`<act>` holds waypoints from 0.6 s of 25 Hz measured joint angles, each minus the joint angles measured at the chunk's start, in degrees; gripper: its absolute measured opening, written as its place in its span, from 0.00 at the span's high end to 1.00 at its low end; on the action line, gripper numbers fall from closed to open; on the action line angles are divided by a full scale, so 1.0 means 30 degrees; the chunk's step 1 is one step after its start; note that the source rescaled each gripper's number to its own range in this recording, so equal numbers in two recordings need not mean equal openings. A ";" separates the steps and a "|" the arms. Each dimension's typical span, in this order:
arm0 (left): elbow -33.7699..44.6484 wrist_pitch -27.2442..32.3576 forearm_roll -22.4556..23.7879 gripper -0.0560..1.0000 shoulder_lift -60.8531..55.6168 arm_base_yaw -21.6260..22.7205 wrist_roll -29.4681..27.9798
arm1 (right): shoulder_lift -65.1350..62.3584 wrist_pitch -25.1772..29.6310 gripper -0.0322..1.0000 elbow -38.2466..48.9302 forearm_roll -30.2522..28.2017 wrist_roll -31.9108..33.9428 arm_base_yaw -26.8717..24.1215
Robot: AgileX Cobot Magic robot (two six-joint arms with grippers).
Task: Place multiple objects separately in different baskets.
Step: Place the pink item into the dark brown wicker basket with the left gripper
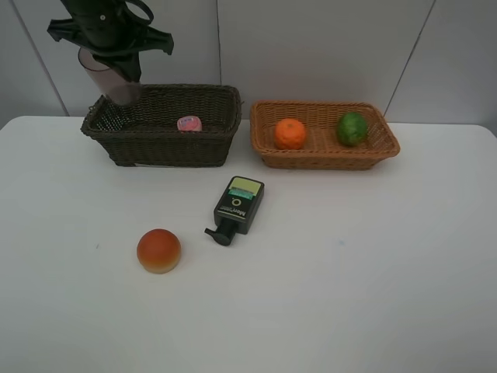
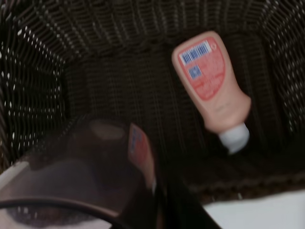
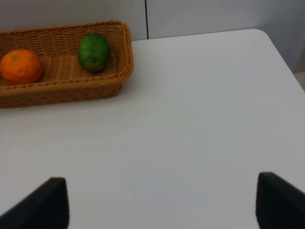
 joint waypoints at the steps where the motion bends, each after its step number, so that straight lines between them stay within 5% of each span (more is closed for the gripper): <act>1: -0.0187 -0.0387 0.0000 0.95 0.0428 0.0128 0.0000 | 0.0000 0.0000 0.33 0.0000 0.0000 0.0000 0.0000; 15: -0.0391 -0.4698 0.0000 0.95 0.4713 0.0872 0.0841 | 0.0000 0.0000 0.33 0.0000 0.0000 0.0000 0.0000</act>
